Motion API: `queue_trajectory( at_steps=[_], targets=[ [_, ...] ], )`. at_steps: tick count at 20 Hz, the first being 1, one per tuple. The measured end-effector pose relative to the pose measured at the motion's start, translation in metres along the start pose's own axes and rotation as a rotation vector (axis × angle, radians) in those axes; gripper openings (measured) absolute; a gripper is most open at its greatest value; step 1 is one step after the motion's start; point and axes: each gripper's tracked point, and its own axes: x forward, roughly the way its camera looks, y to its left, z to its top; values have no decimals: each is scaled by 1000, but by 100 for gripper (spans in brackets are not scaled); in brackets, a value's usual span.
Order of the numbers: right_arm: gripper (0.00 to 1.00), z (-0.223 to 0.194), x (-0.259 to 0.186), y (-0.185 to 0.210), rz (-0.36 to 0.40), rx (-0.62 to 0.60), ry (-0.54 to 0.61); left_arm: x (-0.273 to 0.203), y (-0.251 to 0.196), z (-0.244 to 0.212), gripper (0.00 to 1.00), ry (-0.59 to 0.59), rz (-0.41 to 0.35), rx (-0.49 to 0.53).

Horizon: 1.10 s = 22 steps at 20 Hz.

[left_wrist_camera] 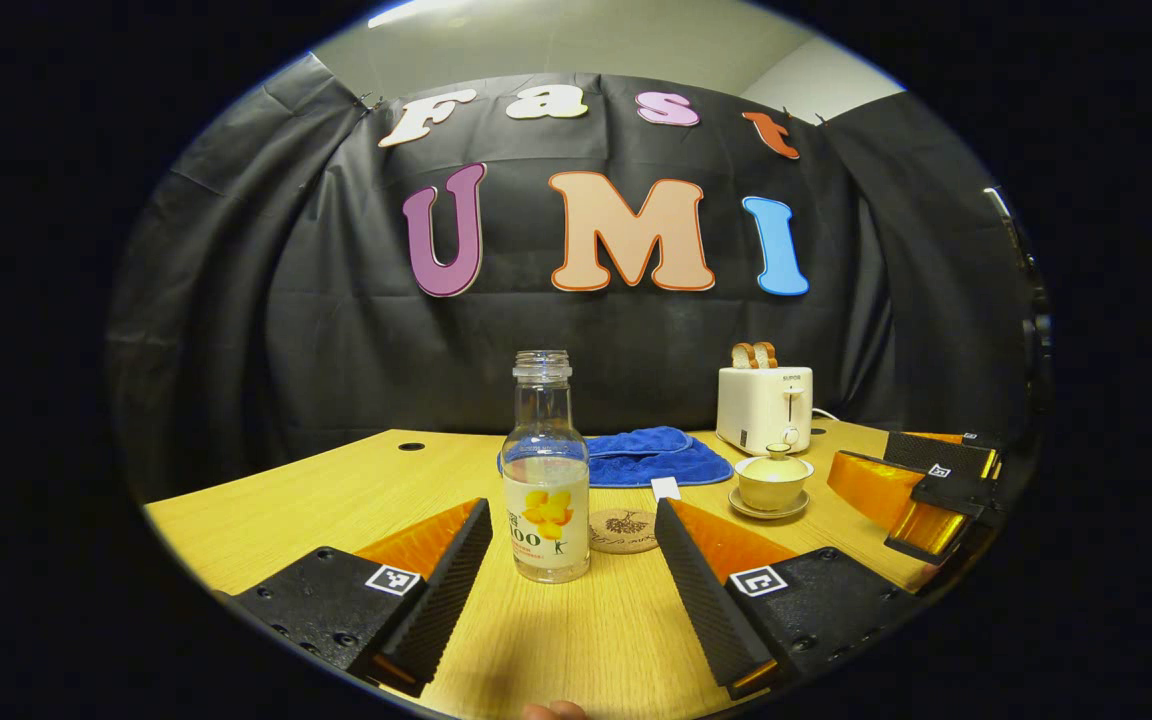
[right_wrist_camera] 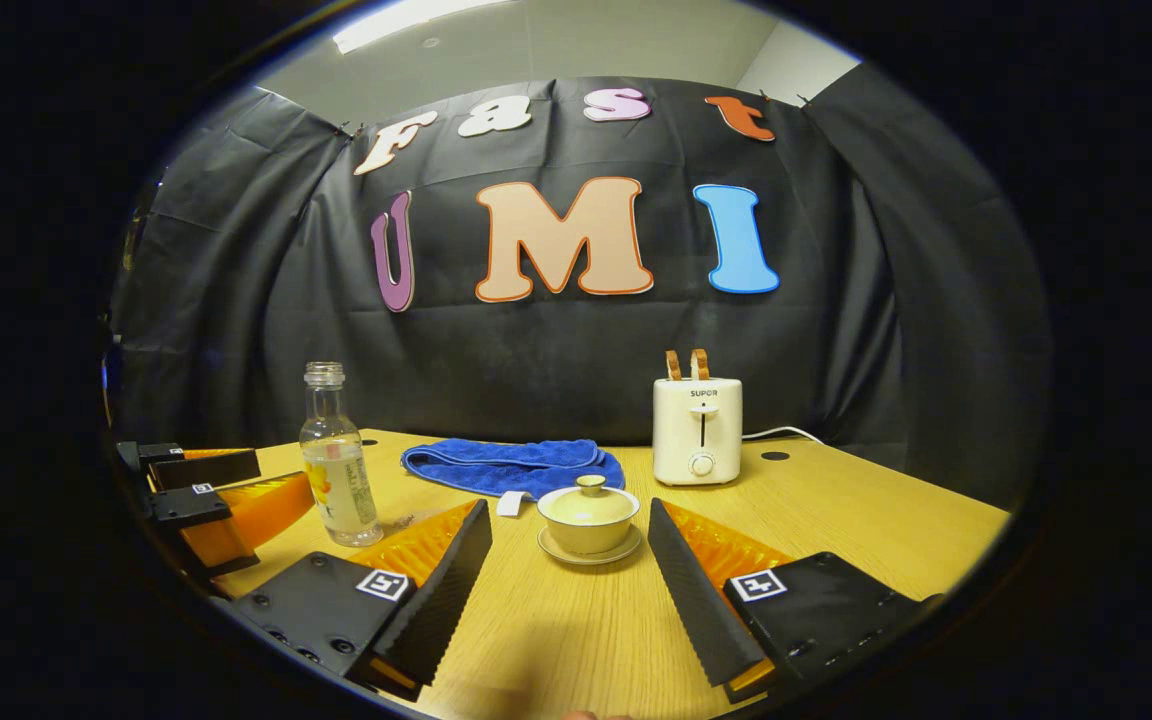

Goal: Open the teacup lid with one hand, grasp the water bottle and pour water into the teacup with the other hand; after pouring, place the water bottle on the coaster and then close the teacup lid.

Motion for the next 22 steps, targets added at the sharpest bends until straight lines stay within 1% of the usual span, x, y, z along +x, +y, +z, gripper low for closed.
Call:
queue_trajectory(
  at_steps=[5, 8, 11, 12, 13, 14, 15, 16, 17, 20, 21, 22],
  targets=[
    [99, -1, 18, -5, -26, 0, 3, -1, 0, 0, 96, -1, 0, 0],
    [100, -3, 43, -13, -66, -2, 6, -1, 0, 0, 95, -1, -1, 0],
    [99, -5, 74, -19, -86, -3, 8, 0, 0, 1, 96, -1, -2, -1],
    [98, -5, 84, -21, -94, -5, 11, 0, 0, 0, 96, -1, -2, 0],
    [96, -7, 92, -21, -93, -6, 17, 0, 0, 0, 96, -1, -2, 0],
    [99, -7, 100, -21, -95, -6, 18, 0, 0, 0, 96, -1, -3, 0],
    [96, -8, 107, -22, -97, -8, 20, 0, 0, 0, 96, -1, -3, 0],
    [99, -8, 115, -22, -98, -9, 24, -1, 0, 1, 96, -1, -4, 0],
    [96, -9, 122, -22, -98, -10, 31, -1, 0, 0, 96, -1, -5, 0],
    [95, -20, 146, -21, -90, -13, 93, 0, 0, 1, 96, -1, -6, 0],
    [99, -25, 151, -19, -78, -19, 123, 0, 0, 1, 96, -1, -6, 0],
    [99, -27, 153, -18, -73, -26, 140, 0, 0, 1, 96, -1, -6, 0]
  ],
)
